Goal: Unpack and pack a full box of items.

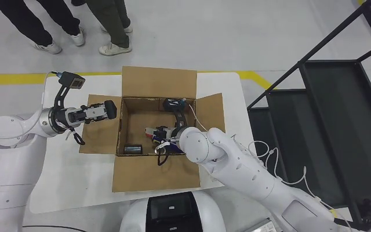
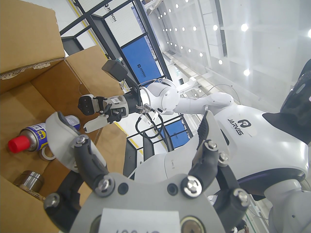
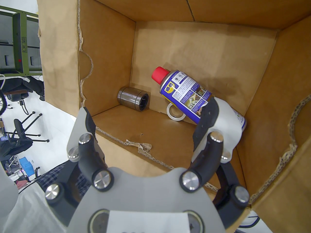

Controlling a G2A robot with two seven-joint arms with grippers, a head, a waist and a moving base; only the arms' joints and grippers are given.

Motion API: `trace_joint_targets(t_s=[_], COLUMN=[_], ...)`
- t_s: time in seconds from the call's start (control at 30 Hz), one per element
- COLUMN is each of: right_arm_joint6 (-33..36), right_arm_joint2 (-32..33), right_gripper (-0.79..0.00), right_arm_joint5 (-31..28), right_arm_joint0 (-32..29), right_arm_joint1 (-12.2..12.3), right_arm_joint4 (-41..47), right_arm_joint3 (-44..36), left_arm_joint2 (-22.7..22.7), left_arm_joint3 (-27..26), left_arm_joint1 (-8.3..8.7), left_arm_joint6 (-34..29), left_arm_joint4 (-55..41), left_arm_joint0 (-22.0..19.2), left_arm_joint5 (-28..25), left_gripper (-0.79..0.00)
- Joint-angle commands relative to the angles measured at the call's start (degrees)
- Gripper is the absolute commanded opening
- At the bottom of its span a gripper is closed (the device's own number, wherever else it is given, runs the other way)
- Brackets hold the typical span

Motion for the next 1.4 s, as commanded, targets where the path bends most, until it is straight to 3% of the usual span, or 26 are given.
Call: trace_joint_targets(t_s=[0.0,0.2,0.43,0.6,0.8,1.37], right_arm_joint6=[-0.37,11.04,24.83,27.02,27.60,27.39], right_arm_joint2=[0.08,-1.74,-6.78,-10.67,-14.16,-14.70], right_gripper=[0.000,0.000,0.000,0.000,0.000,0.000], right_arm_joint5=[-1.88,-11.00,-25.79,-32.21,-35.02,-36.63], right_arm_joint0=[0.11,6.13,15.54,20.58,23.28,22.92], right_arm_joint1=[-0.10,0.19,-1.08,-2.94,-5.40,-5.45], right_arm_joint4=[0.17,-5.49,-8.78,-11.51,-11.98,-13.00], right_arm_joint3=[0.45,3.68,13.63,21.24,27.61,28.25], left_arm_joint2=[0.00,0.00,0.00,0.00,0.00,0.00], left_arm_joint3=[0.00,0.00,0.00,0.00,0.00,0.00], left_arm_joint1=[0.00,0.00,0.00,0.00,0.00,0.00], left_arm_joint6=[0.00,0.00,0.00,0.00,0.00,0.00], left_arm_joint4=[0.00,0.00,0.00,0.00,0.00,0.00], left_arm_joint0=[0.00,0.00,0.00,0.00,0.00,0.00], left_arm_joint5=[0.00,0.00,0.00,0.00,0.00,0.00], left_gripper=[0.000,0.000,0.000,0.000,0.000,0.000])
